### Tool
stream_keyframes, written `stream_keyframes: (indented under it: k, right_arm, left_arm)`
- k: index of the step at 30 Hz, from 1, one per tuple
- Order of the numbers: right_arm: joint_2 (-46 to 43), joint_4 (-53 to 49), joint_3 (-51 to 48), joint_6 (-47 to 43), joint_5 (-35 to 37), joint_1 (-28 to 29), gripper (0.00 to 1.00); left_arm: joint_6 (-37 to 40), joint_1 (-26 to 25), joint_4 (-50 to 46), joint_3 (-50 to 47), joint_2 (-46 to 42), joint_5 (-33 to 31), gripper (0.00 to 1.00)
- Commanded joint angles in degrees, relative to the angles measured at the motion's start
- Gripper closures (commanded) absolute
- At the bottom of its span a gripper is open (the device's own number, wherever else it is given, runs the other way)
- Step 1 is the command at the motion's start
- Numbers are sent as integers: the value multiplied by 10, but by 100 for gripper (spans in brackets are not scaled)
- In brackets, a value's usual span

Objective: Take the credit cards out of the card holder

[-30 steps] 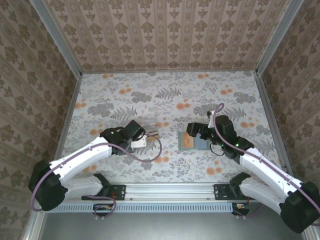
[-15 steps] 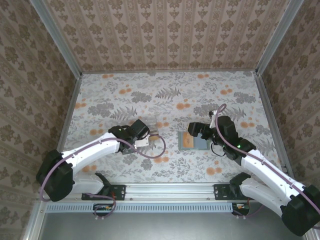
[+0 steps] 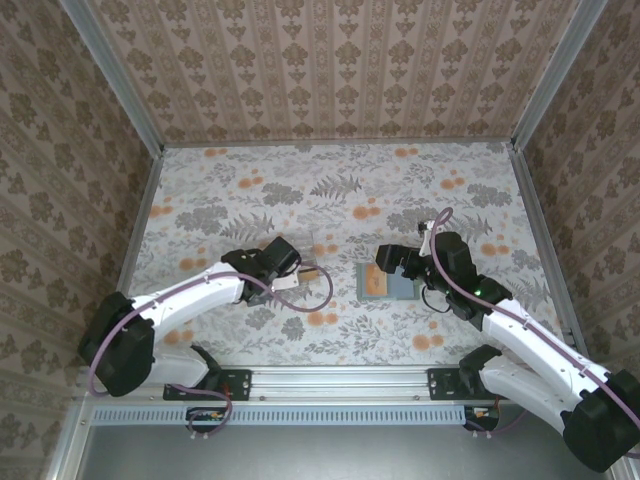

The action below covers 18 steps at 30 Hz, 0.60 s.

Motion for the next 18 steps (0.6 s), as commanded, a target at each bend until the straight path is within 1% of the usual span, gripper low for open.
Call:
stream_keyframes:
  k: [1,2,10,18]
  right_arm:
    - [-5,-8,-5,9,7,2,0]
    - [-5,-8,-5,9,7,2,0]
    - [-7,-8,-5,9,7,2,0]
    - [1,-7,-7,5,12,2,0]
  left_arm:
    - [-11,4,11,2,10,-18,65]
    - [-12,5,12,3,13,-20,64]
    - [-19,4,9,15,23,-33,63]
    - [-65,4,-8,41,-17,-34,63]
